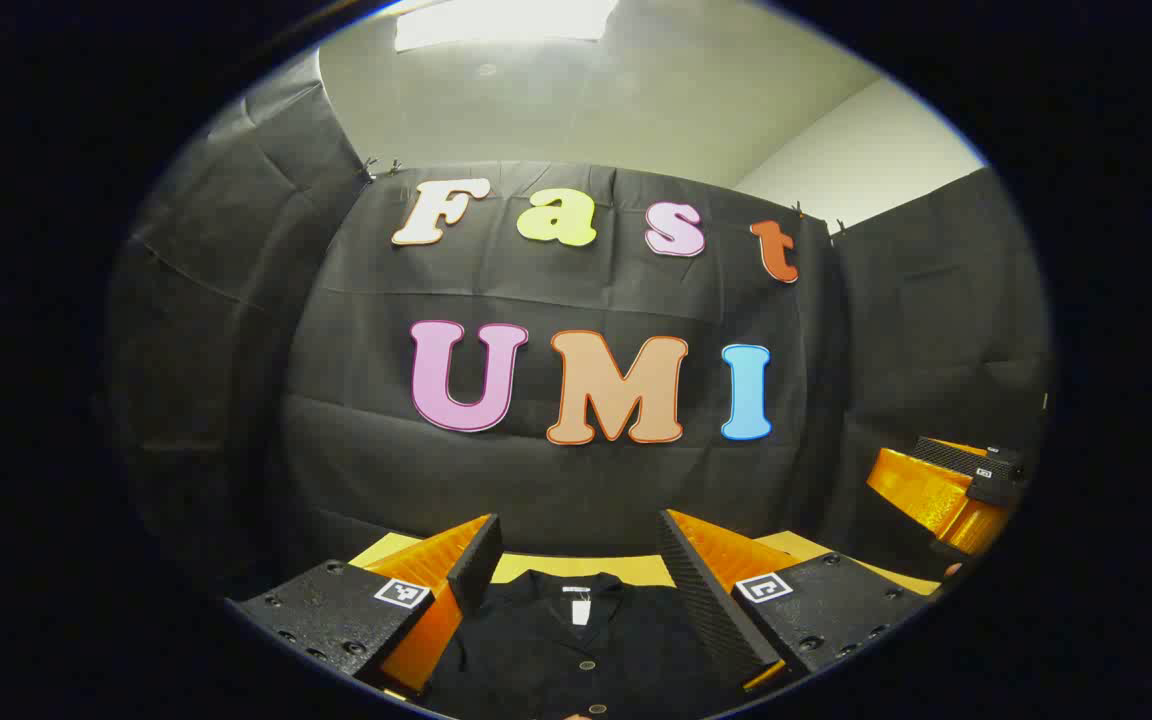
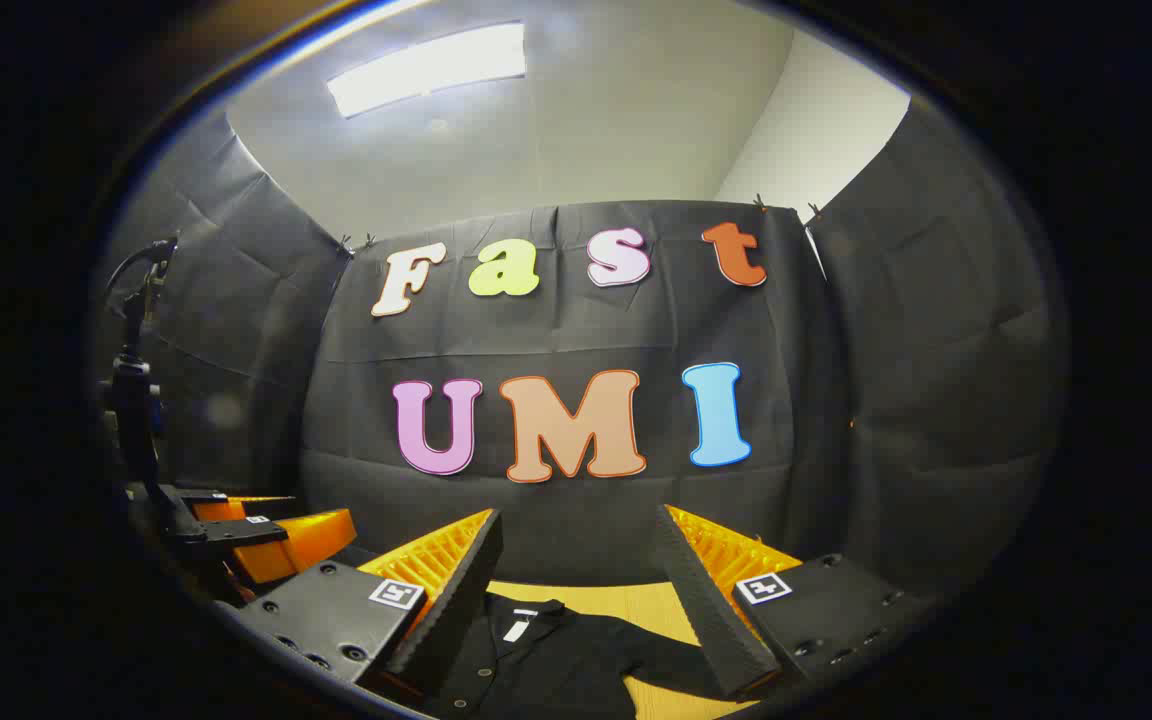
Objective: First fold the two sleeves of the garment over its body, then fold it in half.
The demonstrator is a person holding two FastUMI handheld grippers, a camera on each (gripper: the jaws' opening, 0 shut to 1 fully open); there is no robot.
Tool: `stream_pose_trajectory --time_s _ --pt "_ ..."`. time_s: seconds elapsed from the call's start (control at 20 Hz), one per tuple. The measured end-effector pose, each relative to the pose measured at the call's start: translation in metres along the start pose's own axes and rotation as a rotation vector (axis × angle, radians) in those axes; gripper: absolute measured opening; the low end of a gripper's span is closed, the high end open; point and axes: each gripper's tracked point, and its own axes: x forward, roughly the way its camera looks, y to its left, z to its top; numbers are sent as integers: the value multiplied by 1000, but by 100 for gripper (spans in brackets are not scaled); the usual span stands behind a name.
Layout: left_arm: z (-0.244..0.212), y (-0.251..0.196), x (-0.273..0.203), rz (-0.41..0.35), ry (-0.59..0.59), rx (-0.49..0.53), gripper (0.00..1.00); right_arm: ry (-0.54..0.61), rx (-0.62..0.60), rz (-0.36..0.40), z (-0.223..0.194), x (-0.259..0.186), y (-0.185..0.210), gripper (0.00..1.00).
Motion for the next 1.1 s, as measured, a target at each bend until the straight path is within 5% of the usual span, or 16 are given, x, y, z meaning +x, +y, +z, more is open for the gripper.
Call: stream_pose_trajectory --time_s 1.1 --pt "1 51 0 81 -8 43 95 6 -5 74 -11 23 26 97"
